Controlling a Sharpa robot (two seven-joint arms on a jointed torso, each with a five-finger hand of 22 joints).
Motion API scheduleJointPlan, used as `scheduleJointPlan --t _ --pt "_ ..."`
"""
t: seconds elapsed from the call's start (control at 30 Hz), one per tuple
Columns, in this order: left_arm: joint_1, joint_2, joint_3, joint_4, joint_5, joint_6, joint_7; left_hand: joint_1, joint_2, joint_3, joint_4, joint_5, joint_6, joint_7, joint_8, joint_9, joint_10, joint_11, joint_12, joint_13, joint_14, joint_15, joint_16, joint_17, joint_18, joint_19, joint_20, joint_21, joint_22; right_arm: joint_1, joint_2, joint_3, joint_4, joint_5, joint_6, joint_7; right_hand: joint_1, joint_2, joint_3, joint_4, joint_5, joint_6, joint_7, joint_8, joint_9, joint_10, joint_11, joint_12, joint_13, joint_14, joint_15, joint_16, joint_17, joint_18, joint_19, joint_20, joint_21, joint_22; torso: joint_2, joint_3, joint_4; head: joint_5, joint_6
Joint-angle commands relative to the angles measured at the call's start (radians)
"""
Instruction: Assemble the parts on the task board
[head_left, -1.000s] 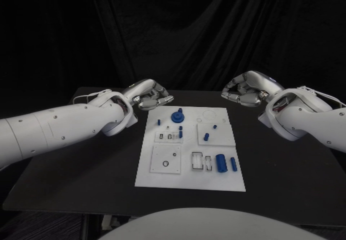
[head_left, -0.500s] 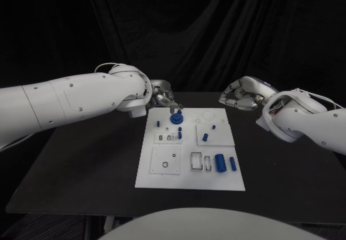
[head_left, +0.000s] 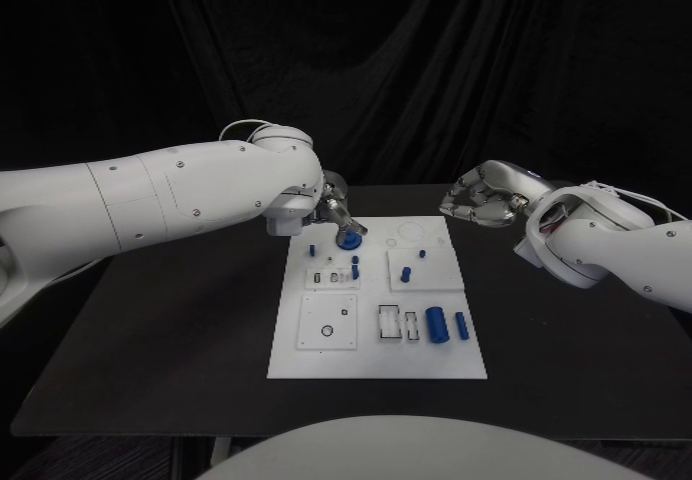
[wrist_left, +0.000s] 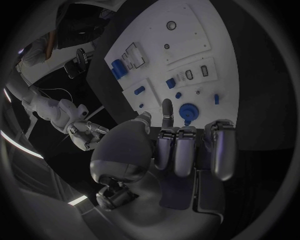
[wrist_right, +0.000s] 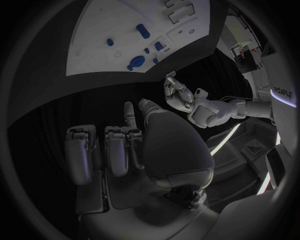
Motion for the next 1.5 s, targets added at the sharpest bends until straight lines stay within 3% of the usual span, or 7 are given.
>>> scheduleJointPlan --t 0.03,0.2,0.53,0.9,1.0,1.2,1.5 --pt "-0.007 0.007 0.001 -0.007 0.011 0.009 -0.04 -0.01 -0.002 -0.008 0.0 -0.003 0.004 -0.001 -0.005 0.002 0.106 -0.008 0.003 0.263 0.107 -0.007 0.003 0.263 -0.005 0.019 -0.006 -0.003 0.208 -0.002 -0.001 0.001 0.008 0.0 0.015 -0.024 -0.008 0.002 -0.004 0.003 -0.002 -0.01 0.0 0.005 0.002 0.106 0.007 -0.002 0.263 0.106 0.011 0.003 0.263 -0.014 0.1 0.006 -0.003 0.261 0.007 0.0035 -0.0046 0.001 0.0" --pt "-0.024 0.004 0.001 0.0 0.011 -0.008 -0.04 -0.012 0.002 -0.012 -0.004 -0.007 -0.009 0.004 -0.033 0.004 0.106 -0.005 0.003 0.263 0.107 -0.006 0.003 0.263 -0.003 0.016 -0.006 -0.012 0.205 -0.002 -0.002 0.001 0.021 0.0 0.024 -0.033 -0.008 0.002 -0.004 0.002 -0.001 -0.012 0.001 0.004 0.002 0.106 0.007 -0.002 0.263 0.106 0.012 0.003 0.263 -0.014 0.1 0.007 -0.003 0.261 0.012 0.0049 -0.0071 0.006 0.0" --pt "-0.052 0.001 0.001 -0.002 0.011 -0.021 -0.04 -0.008 0.005 -0.011 -0.007 -0.004 0.003 0.003 -0.042 0.004 0.106 -0.005 0.003 0.263 0.107 -0.006 0.003 0.263 -0.003 0.014 -0.006 -0.017 0.204 -0.001 -0.005 0.001 0.034 0.0 0.033 -0.04 -0.008 0.002 -0.004 0.002 -0.001 -0.014 0.002 0.004 0.001 0.106 0.008 -0.002 0.263 0.106 0.012 0.003 0.263 -0.013 0.099 0.008 -0.005 0.26 0.025 0.0053 -0.0162 0.02 0.0" --pt "-0.073 0.004 0.001 -0.013 0.011 -0.034 -0.035 -0.007 0.008 -0.011 -0.008 0.003 0.012 0.002 -0.05 0.004 0.106 -0.006 0.003 0.263 0.107 -0.006 0.003 0.263 -0.001 0.011 -0.006 -0.023 0.202 -0.001 -0.012 0.001 0.039 0.0 0.048 -0.046 -0.007 0.002 -0.004 0.001 0.001 -0.015 0.002 0.004 0.001 0.106 0.008 -0.002 0.263 0.106 0.013 0.003 0.263 -0.013 0.098 0.009 -0.005 0.26 0.034 0.0069 -0.0166 0.025 0.0" --pt "-0.077 0.007 0.001 -0.015 0.011 -0.045 -0.032 -0.004 0.008 -0.01 -0.01 0.009 0.011 0.003 -0.06 0.003 0.106 -0.005 0.003 0.263 0.107 -0.006 0.003 0.263 0.0 0.01 -0.006 -0.027 0.201 -0.001 -0.012 0.001 0.039 0.0 0.051 -0.047 -0.007 0.002 -0.003 0.001 0.001 -0.015 0.002 0.004 0.001 0.106 0.009 -0.002 0.263 0.106 0.013 0.003 0.263 -0.013 0.098 0.009 -0.005 0.26 0.037 0.0071 -0.0138 0.02 0.0" --pt "-0.082 0.011 0.001 -0.014 0.011 -0.052 -0.029 0.003 0.008 -0.009 -0.015 0.019 0.008 0.006 -0.083 0.0 0.106 -0.003 0.003 0.263 0.107 -0.004 0.003 0.263 0.0 0.008 -0.005 -0.031 0.2 -0.001 -0.011 0.001 0.04 0.0 0.059 -0.05 -0.007 0.002 -0.003 0.001 0.002 -0.016 0.002 0.004 0.001 0.106 0.009 -0.002 0.263 0.106 0.013 0.003 0.263 -0.013 0.098 0.009 -0.006 0.26 0.05 0.0069 -0.0158 0.027 0.0" --pt "-0.095 0.017 0.001 -0.026 0.011 -0.053 -0.026 0.015 0.01 -0.003 -0.023 0.034 0.01 0.009 -0.11 -0.007 0.106 0.0 0.003 0.263 0.107 -0.002 0.003 0.263 0.0 0.008 -0.003 -0.034 0.2 -0.001 -0.01 0.001 0.038 0.0 0.071 -0.051 -0.007 0.002 -0.003 0.001 0.002 -0.016 0.003 0.004 0.001 0.106 0.009 -0.002 0.263 0.106 0.014 0.003 0.263 -0.013 0.097 0.009 -0.007 0.259 0.059 0.0062 -0.0143 0.039 0.0"
